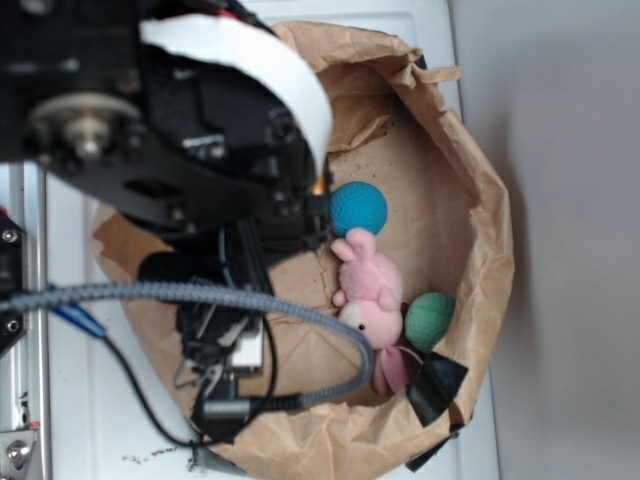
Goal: Grab the green ball.
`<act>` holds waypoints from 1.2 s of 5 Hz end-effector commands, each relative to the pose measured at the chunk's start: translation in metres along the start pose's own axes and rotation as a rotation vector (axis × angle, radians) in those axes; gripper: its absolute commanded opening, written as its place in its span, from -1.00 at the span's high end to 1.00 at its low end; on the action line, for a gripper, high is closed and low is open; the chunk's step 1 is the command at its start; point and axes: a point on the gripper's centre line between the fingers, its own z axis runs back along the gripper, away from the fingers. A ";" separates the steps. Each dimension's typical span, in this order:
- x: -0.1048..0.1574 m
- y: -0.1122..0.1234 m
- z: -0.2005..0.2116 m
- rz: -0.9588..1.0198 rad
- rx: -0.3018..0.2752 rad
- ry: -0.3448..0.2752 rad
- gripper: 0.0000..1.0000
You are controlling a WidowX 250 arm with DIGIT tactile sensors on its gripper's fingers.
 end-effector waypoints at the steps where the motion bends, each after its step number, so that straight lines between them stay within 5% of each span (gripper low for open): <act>1: 0.010 -0.004 0.002 0.006 0.024 -0.024 -1.00; 4: 0.019 0.003 -0.031 -0.027 -0.035 -0.096 -1.00; 6: 0.037 -0.004 -0.070 -0.020 0.041 -0.142 -1.00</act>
